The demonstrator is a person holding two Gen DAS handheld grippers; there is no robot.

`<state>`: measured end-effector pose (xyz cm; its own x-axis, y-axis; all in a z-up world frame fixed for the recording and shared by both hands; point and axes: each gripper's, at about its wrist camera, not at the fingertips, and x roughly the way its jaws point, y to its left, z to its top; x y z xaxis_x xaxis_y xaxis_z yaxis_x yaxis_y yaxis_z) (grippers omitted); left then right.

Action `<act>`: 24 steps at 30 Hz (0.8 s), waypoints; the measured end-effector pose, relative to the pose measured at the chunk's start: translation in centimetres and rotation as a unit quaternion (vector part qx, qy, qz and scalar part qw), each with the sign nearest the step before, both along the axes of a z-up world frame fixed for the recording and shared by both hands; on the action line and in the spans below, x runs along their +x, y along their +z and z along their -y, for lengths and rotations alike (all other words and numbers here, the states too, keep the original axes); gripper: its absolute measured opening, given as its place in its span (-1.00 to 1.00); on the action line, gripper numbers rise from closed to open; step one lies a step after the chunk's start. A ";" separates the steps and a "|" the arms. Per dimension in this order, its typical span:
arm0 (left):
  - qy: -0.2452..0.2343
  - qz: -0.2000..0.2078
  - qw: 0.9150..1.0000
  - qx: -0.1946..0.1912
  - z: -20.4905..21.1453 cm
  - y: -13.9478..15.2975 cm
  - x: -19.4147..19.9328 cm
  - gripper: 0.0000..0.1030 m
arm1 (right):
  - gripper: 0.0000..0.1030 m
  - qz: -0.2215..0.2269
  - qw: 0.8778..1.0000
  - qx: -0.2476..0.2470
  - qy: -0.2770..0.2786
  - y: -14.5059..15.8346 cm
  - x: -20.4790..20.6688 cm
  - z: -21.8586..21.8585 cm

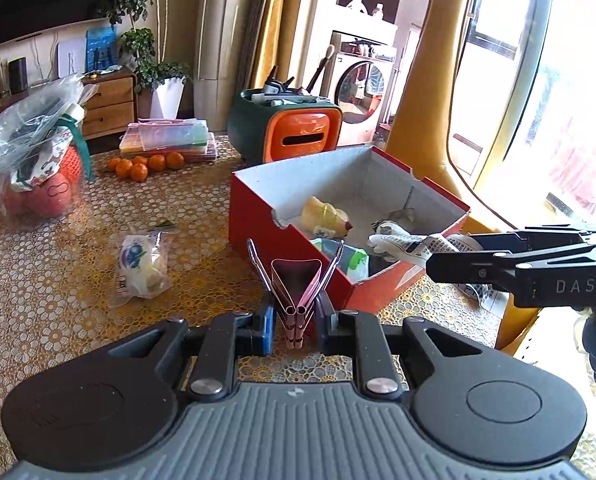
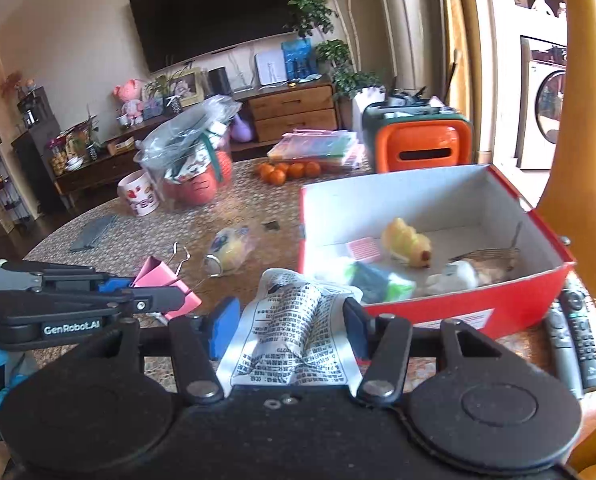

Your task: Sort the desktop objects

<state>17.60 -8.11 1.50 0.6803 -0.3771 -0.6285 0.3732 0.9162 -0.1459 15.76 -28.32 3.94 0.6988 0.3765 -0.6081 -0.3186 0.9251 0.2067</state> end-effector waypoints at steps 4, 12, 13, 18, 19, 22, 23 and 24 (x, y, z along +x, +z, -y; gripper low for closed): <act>-0.019 0.003 1.000 0.009 2.6 0.2 0.6 -0.64 | 0.08 0.008 1.000 -0.002 -0.021 0.4 0.6 2.6; -0.041 0.003 0.999 0.029 6.9 -0.1 3.1 -0.64 | 0.08 0.019 0.998 -0.001 -0.053 0.7 3.1 6.6; -0.043 0.002 0.999 0.031 7.3 -0.2 3.5 -0.64 | 0.08 0.020 0.998 -0.001 -0.056 0.6 3.5 7.1; -0.044 -0.006 0.998 0.047 9.0 -0.8 5.9 -0.64 | 0.08 0.022 0.997 -0.001 -0.070 0.1 5.7 8.5; -0.044 -0.007 0.998 0.051 9.4 -1.0 6.5 -0.64 | 0.08 0.019 0.997 -0.001 -0.072 -0.2 6.3 8.8; -0.047 -0.011 0.997 0.060 10.4 -1.4 8.0 -0.64 | 0.08 0.013 0.997 -0.004 -0.076 -0.9 7.8 9.4; -0.048 -0.012 0.997 0.064 10.8 -1.5 8.5 -0.64 | 0.08 0.010 0.997 -0.004 -0.077 -1.2 8.3 9.5; -0.049 -0.013 0.997 0.066 11.1 -1.6 9.0 -0.64 | 0.08 0.006 0.997 -0.004 -0.079 -1.4 8.8 9.7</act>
<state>26.62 -19.17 -0.11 0.6269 -0.3528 -0.6946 0.4587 0.8878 -0.0370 24.55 -37.97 2.49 0.7567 0.2561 -0.6015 -0.1710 0.9656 0.1961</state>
